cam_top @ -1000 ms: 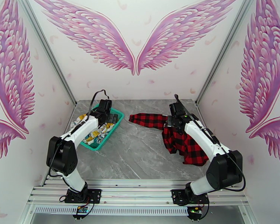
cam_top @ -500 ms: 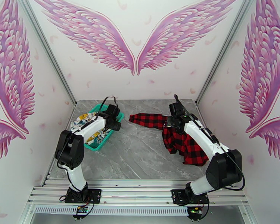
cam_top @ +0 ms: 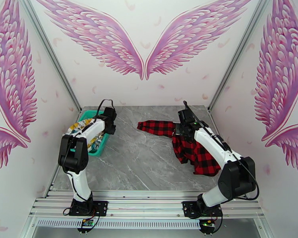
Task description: Fold and stack the mixed laundry pile
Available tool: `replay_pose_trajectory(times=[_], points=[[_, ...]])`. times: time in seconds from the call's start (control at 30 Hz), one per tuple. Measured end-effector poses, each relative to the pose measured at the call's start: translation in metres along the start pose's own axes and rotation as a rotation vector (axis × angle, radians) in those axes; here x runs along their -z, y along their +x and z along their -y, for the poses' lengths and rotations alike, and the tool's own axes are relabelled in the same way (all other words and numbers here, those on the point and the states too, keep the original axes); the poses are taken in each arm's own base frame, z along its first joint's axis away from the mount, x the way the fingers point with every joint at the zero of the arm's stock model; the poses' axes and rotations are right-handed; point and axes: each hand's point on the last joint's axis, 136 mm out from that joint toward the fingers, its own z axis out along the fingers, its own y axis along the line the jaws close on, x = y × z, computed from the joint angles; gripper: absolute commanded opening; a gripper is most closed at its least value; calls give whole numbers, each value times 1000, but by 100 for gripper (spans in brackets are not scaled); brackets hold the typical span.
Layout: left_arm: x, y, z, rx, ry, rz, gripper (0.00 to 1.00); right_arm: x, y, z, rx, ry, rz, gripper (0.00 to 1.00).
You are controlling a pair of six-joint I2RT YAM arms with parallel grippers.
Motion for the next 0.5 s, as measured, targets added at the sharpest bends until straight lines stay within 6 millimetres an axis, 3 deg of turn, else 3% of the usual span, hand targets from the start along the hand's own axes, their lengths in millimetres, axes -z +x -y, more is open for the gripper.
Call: replay_pose_trajectory(times=[0.13,0.23,0.3,0.33,0.37,0.5], points=[[-24,-25,-39,26,-45,16,0,-15,13,-38,29,-99,-50,0],[-47,-41,-55,26,-69,20,0,-14,19,-72,42,-209,-71,0],[-59,-50,-61,16,-87,23,18,-4,15,-96,58,-291,-60,0],[-61,-56,-63,14,-93,32,38,3,11,-108,68,-332,-49,0],[-63,-62,-64,19,-91,47,50,11,5,-119,76,-370,-34,0],[-69,-78,-64,52,-72,87,77,54,-27,-168,101,-561,58,1]])
